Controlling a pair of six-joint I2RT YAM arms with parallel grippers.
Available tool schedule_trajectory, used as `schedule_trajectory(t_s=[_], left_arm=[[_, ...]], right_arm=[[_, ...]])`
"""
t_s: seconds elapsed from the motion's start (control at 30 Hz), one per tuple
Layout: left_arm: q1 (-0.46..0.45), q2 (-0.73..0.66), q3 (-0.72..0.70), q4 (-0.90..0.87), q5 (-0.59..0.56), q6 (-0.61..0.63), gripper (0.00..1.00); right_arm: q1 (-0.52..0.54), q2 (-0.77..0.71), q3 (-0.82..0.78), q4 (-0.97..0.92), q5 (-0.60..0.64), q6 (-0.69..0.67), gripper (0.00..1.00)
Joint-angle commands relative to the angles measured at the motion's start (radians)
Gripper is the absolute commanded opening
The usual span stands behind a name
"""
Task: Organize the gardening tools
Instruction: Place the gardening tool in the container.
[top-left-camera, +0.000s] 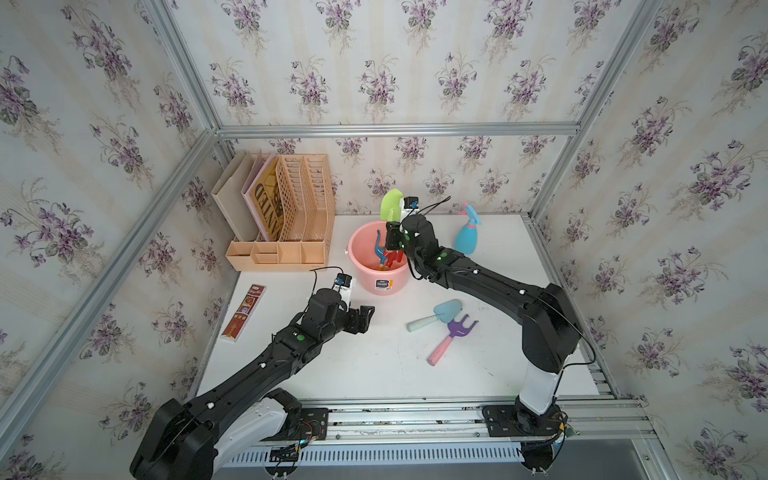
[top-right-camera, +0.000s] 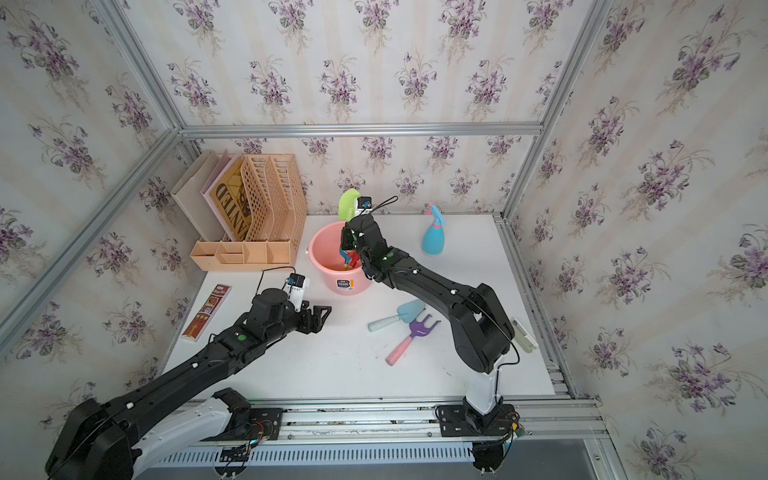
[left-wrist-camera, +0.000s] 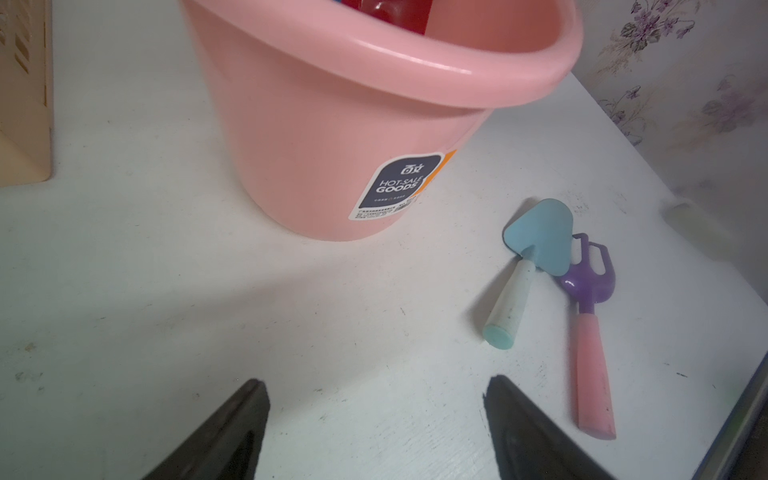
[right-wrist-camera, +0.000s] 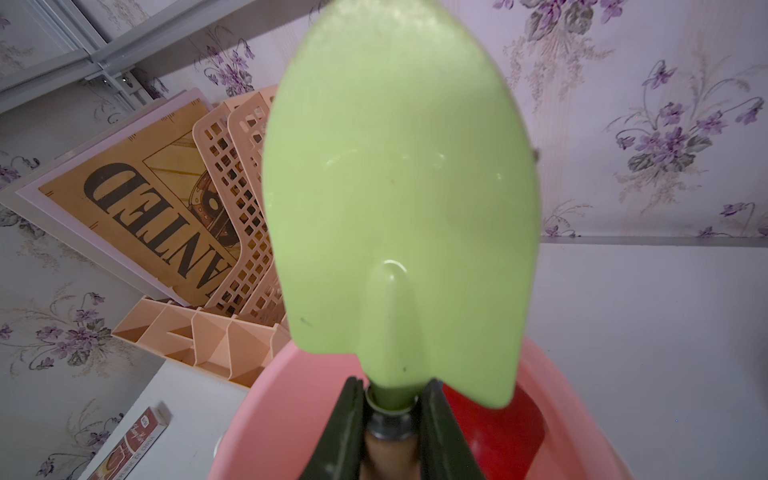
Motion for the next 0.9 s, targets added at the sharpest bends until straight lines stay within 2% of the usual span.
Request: schedule_trajectory(t_s=[0.0, 0.43, 0.87], left_arm=[[0.000, -0.011, -0.004, 0.018, -0.008, -0.004, 0.86], [0.001, -0.024, 0.003, -0.004, -0.019, 0.015, 0.86], [0.000, -0.043, 0.009, -0.024, -0.028, 0.018, 0.86]], right_arm=[[0.001, 0.056, 0.037, 0.006, -0.003, 0.016, 0.00], [0.000, 0.167, 0.094, -0.052, 0.037, 0.023, 0.00], [0.000, 0.166, 0.092, -0.065, 0.037, 0.027, 0.38]])
